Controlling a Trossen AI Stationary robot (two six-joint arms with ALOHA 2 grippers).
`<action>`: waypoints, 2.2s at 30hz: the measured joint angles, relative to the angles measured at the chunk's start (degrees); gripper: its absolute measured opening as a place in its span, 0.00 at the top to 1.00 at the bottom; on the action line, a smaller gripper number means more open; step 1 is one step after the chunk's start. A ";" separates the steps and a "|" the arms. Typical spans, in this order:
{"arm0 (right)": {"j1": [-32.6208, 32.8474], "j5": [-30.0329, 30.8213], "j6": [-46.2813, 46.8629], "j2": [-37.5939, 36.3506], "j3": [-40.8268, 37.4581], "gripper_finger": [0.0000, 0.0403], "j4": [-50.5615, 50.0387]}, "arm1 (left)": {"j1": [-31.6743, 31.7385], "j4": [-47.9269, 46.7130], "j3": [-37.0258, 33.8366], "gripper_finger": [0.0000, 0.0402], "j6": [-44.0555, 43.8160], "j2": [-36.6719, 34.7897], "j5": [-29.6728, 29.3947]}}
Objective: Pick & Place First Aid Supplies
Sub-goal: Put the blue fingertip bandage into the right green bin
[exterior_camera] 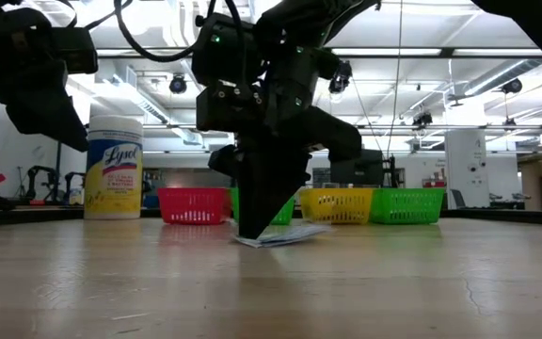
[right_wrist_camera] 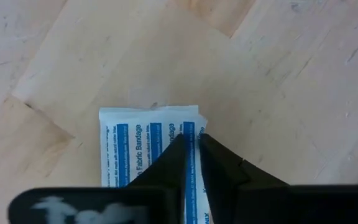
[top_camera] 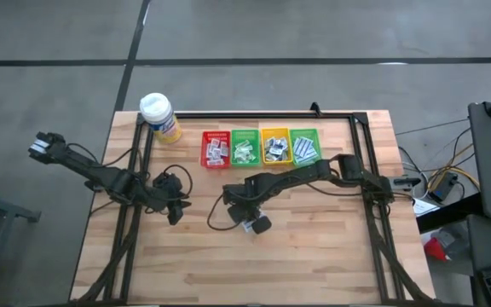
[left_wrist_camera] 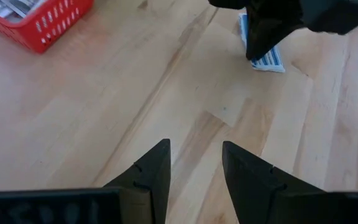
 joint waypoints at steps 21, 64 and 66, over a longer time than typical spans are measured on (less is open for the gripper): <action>0.25 2.30 1.50 -1.23 3.19 0.98 -5.55 | 0.01 -0.13 0.00 0.66 0.02 -0.02 -1.12; -0.66 -6.22 -1.04 -1.01 6.33 0.66 -4.45 | -0.01 0.11 0.00 0.66 0.68 -0.01 -1.10; -0.66 -5.83 -1.30 -0.92 5.33 0.65 -3.89 | 0.01 0.11 0.00 0.66 0.68 0.00 -1.10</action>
